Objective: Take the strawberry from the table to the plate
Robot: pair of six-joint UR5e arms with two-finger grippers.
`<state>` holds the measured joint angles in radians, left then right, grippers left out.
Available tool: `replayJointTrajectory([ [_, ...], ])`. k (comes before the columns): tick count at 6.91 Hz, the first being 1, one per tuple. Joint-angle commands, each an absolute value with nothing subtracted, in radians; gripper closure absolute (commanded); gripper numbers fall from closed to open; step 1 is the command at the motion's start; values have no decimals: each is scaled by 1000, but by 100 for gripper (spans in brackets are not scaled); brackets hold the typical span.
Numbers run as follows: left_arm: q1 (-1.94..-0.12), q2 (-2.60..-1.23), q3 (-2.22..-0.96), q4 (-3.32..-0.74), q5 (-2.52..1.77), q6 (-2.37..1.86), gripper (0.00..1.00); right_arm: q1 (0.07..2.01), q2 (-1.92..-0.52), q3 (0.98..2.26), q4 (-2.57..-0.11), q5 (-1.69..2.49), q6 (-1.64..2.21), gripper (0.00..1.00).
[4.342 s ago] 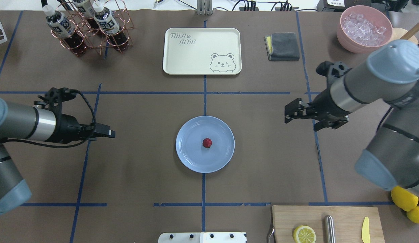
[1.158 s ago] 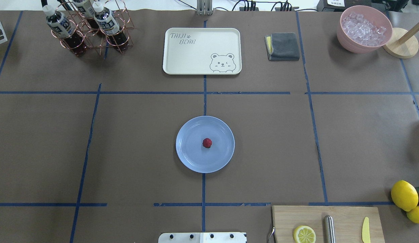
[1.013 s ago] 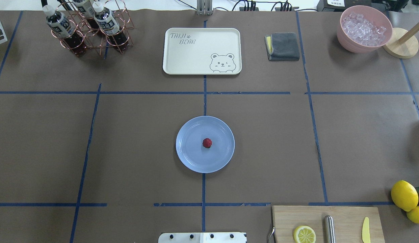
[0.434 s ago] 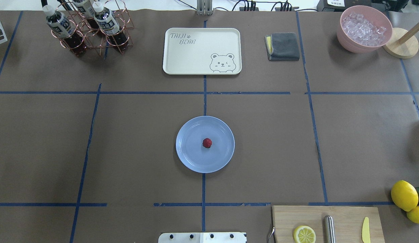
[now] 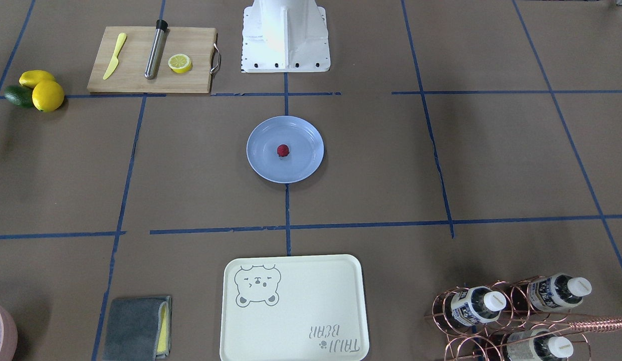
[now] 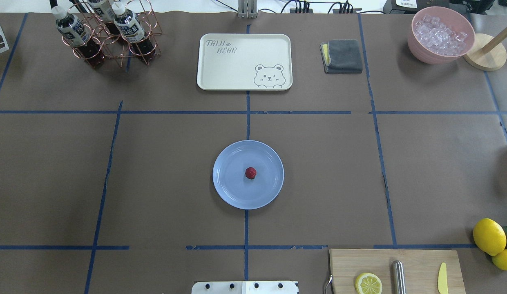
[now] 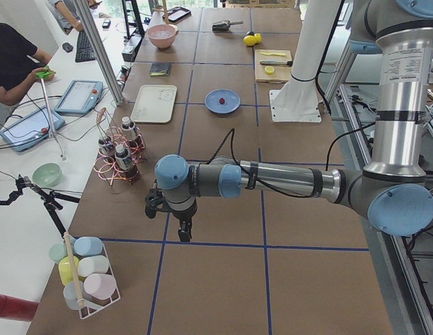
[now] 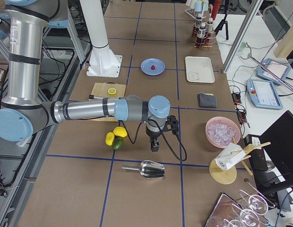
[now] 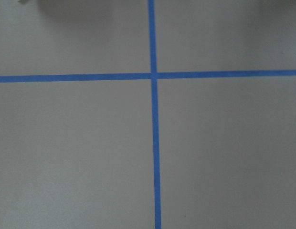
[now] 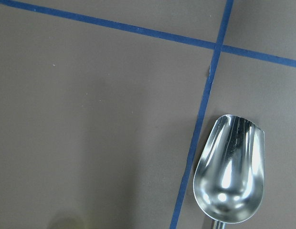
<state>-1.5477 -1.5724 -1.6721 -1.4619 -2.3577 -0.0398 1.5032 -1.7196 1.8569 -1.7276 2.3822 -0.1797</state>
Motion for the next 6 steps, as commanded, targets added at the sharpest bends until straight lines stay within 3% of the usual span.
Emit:
replayJointTrajectory([
  [1, -1549, -1571, -1678, -1468, -2353, -61, 0, 1503, -1724, 1861, -1723, 2384, -179, 0],
  [3, -1552, -1498, -1727, -1501, -2355, -58, 0, 1503, -1736, 1861, -1720, 2385, -181, 0],
  [4, -1552, -1427, -1733, -1637, -2355, -64, 0, 1503, -1743, 1861, -1718, 2390, -179, 0],
  [6, -1554, -1430, -1744, -1652, -2355, -72, 0, 1503, -1743, 1861, -1718, 2390, -178, 0],
])
